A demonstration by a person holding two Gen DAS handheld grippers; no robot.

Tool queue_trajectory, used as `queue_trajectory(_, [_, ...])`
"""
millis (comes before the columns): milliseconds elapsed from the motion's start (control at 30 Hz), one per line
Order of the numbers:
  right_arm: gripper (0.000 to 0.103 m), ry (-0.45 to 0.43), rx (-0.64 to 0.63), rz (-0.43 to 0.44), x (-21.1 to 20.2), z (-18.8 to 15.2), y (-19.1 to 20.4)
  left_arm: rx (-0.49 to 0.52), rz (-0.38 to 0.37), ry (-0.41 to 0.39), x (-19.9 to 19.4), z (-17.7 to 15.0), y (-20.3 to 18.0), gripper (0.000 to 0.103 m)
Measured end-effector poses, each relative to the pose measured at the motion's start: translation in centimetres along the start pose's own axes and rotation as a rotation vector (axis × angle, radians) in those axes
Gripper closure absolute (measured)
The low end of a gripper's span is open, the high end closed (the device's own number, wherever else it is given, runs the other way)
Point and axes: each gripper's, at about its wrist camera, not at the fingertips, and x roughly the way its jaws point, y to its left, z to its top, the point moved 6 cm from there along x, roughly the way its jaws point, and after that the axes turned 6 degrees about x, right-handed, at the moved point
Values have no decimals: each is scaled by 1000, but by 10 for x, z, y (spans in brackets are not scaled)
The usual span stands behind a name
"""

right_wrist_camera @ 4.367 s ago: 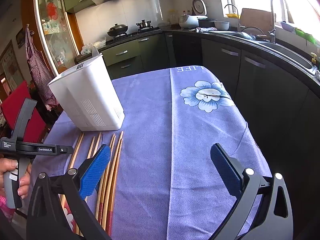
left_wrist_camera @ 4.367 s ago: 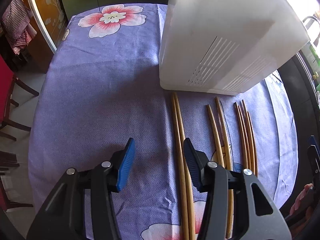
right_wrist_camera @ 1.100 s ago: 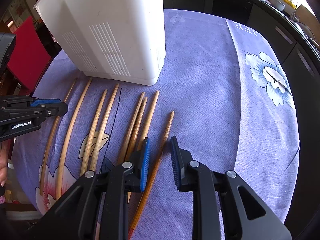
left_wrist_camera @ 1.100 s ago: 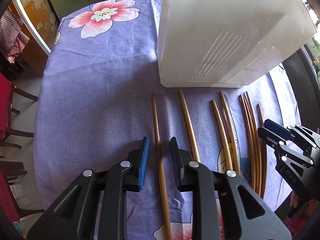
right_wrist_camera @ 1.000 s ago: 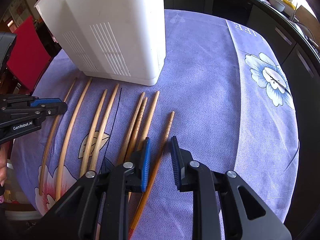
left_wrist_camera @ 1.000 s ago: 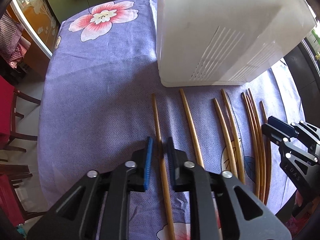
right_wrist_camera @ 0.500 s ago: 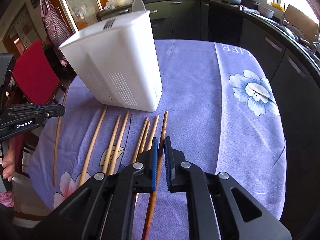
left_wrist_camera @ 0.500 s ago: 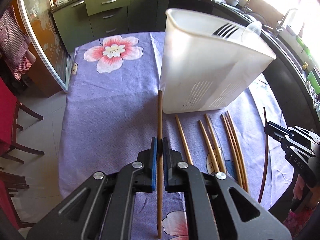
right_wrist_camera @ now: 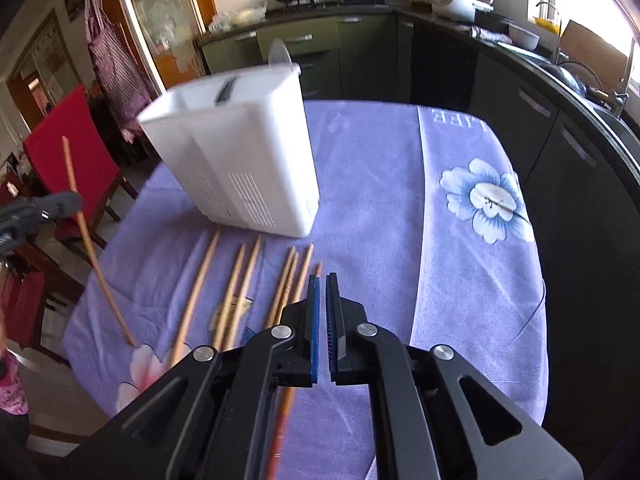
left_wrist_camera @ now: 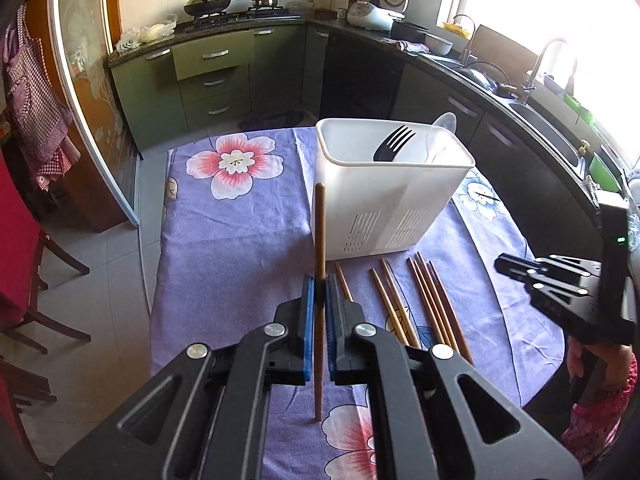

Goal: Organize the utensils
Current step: 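Lift the chopstick upright with the left gripper while the right gripper lifts its chopstick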

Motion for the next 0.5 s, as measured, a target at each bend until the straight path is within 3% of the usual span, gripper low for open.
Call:
queue_trajectory(100, [97, 102, 6, 11, 39, -9, -3, 1, -3, -4, -3, -1, -1, 98])
queue_trajectory(500, [97, 196, 0, 33, 74, -13, 12, 29, -13, -51, -21, -4, -6, 98])
